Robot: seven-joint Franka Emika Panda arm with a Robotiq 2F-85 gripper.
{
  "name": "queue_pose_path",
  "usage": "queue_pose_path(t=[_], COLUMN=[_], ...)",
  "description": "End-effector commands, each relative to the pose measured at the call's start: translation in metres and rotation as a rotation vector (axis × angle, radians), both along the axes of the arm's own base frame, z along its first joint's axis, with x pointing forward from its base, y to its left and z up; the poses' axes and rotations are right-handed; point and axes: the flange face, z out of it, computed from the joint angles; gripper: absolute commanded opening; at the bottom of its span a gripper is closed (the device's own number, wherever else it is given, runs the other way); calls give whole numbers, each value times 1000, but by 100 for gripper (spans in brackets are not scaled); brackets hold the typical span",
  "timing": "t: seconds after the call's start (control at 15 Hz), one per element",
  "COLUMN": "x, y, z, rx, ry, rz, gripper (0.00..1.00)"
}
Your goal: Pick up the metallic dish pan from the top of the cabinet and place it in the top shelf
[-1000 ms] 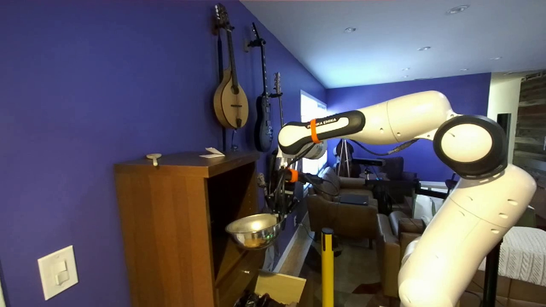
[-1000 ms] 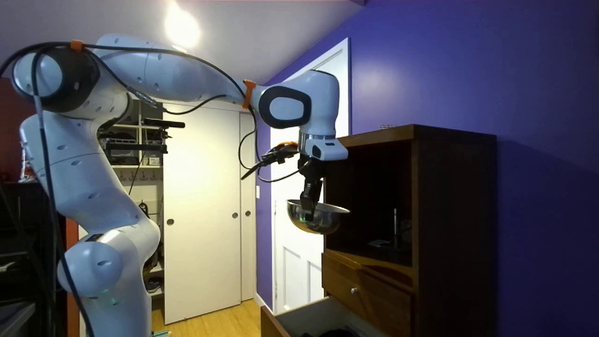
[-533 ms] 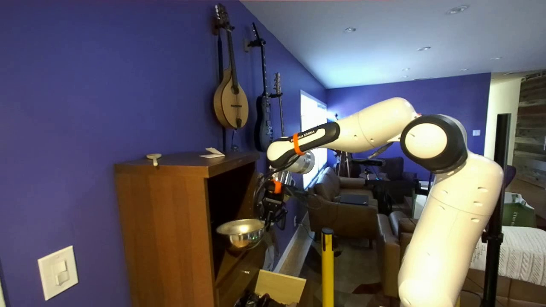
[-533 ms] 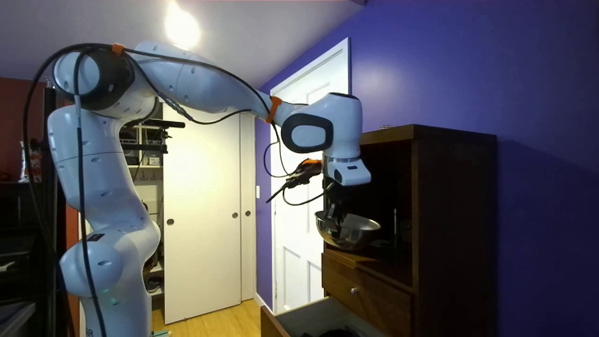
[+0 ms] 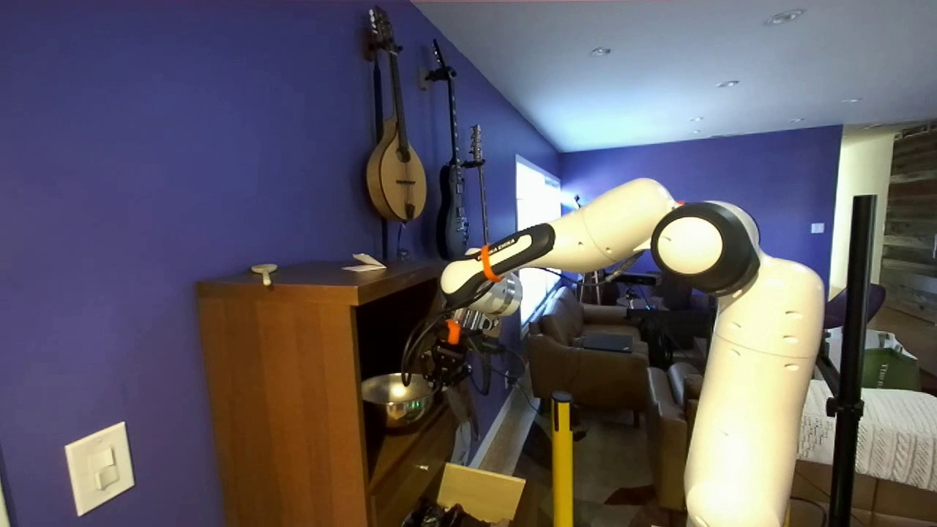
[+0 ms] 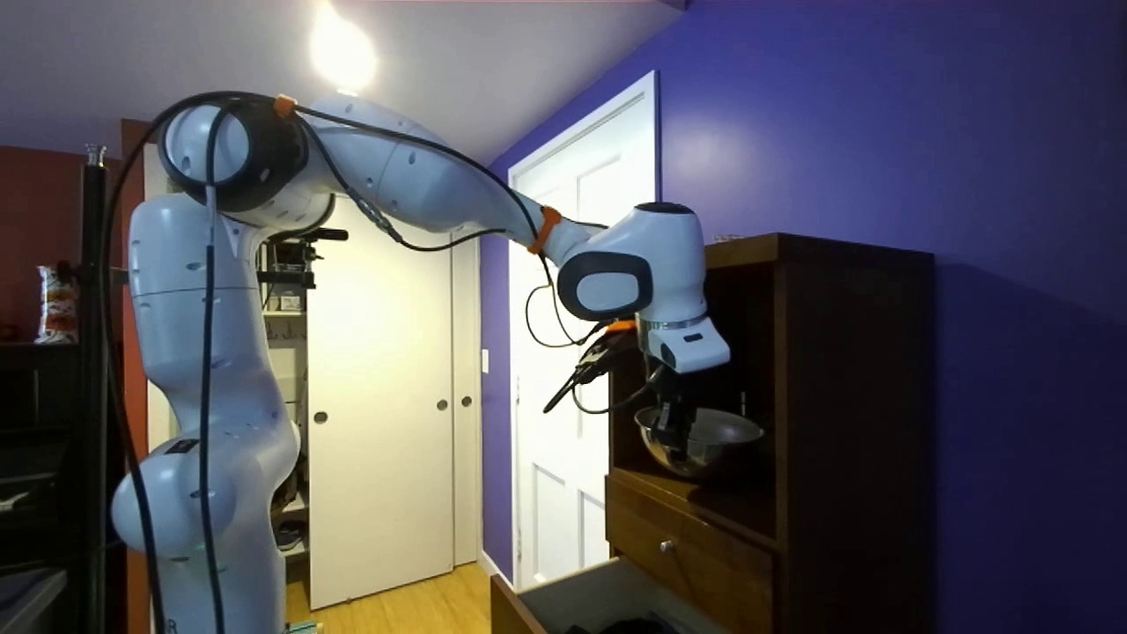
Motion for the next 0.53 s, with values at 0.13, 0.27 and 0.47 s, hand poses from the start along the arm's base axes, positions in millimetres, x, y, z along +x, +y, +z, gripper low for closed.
queue_pose_path(t=[0.13,0.27,0.47], x=[25,30,35], y=[9,11,12], z=[-4,-8,-13], rx=[-19,-30,-50], ry=[-43,-41,-28], rz=[-48,-55,-66], gripper=[2,2,2])
